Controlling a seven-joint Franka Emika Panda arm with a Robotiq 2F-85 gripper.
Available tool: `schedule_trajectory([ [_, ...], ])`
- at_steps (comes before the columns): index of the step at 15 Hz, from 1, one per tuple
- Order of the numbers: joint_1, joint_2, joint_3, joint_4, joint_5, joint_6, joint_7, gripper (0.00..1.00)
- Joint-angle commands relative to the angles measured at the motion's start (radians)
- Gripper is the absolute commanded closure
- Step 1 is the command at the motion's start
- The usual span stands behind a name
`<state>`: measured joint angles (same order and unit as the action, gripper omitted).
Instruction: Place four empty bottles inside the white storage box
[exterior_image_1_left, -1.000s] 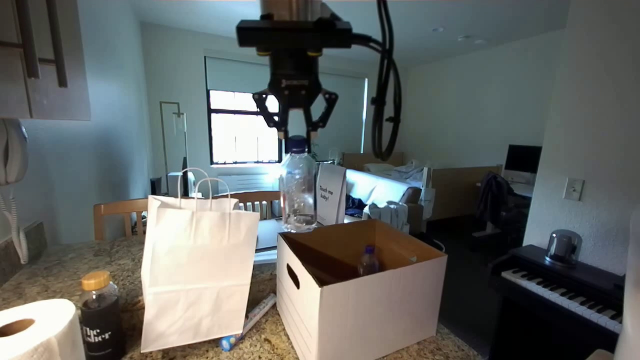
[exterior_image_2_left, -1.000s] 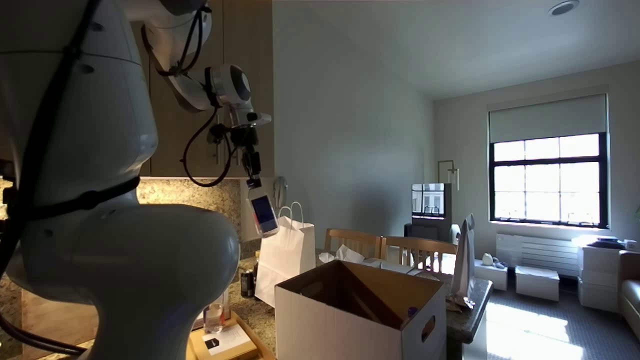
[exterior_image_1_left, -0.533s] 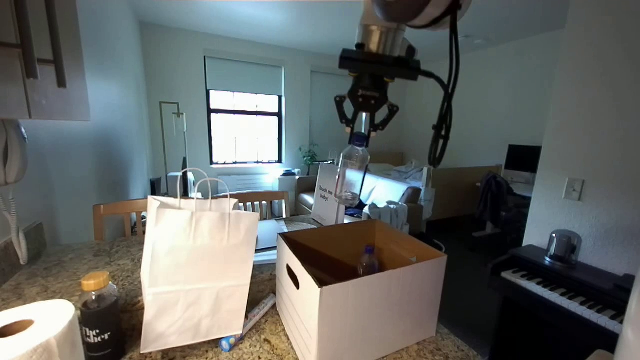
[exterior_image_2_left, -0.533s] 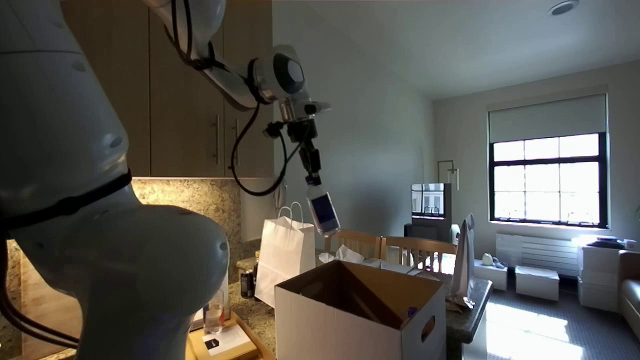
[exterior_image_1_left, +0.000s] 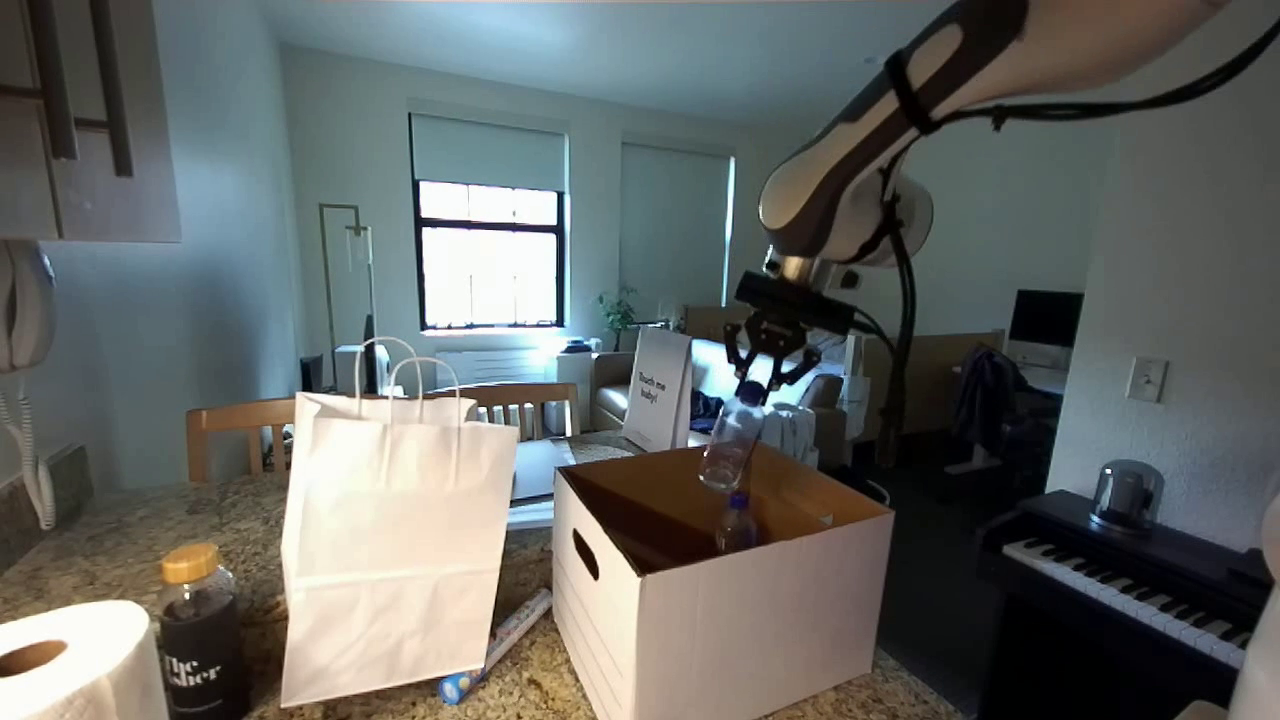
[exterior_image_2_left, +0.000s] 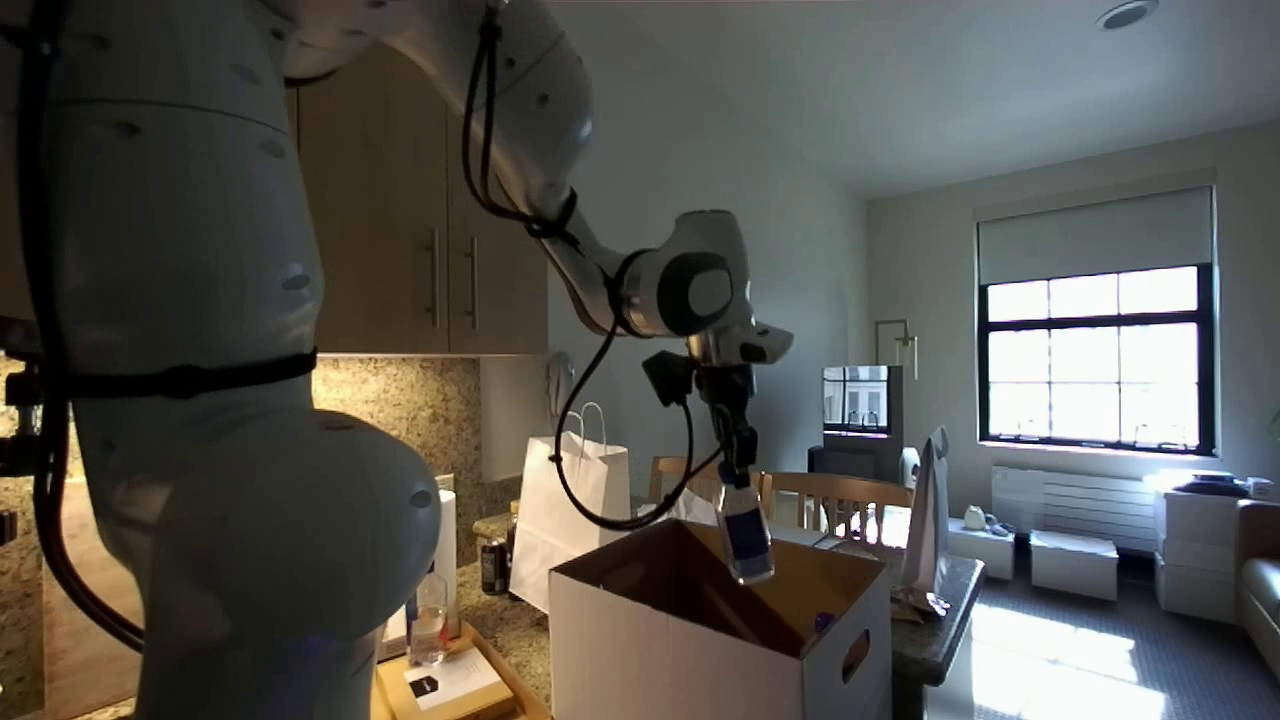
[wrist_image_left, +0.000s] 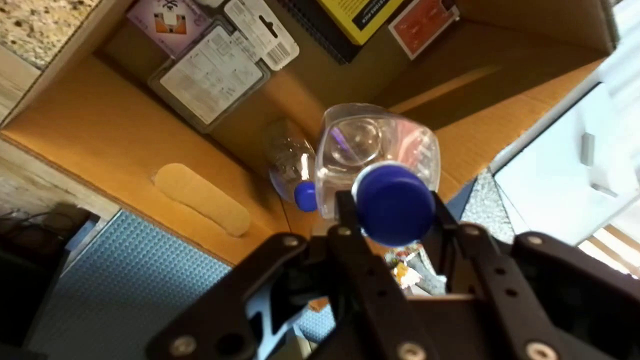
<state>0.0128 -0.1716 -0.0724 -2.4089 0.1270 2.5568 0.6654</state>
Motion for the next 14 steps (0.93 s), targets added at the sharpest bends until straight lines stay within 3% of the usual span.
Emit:
schedule_trajectory([
  [1, -0.010, 0.237, -0.008, 0.079, 0.193, 0.081, -0.154, 0.87],
  [3, -0.022, 0.362, 0.004, 0.142, 0.245, 0.067, -0.178, 0.87],
  [9, -0.021, 0.618, -0.006, 0.330, 0.219, 0.007, -0.123, 0.86],
  [10, -0.020, 0.636, -0.006, 0.349, 0.218, 0.001, -0.123, 0.54],
  [11, -0.017, 0.644, -0.007, 0.362, 0.214, -0.009, -0.123, 0.39],
  [14, -0.021, 0.634, -0.001, 0.371, 0.218, -0.030, -0.143, 0.21],
])
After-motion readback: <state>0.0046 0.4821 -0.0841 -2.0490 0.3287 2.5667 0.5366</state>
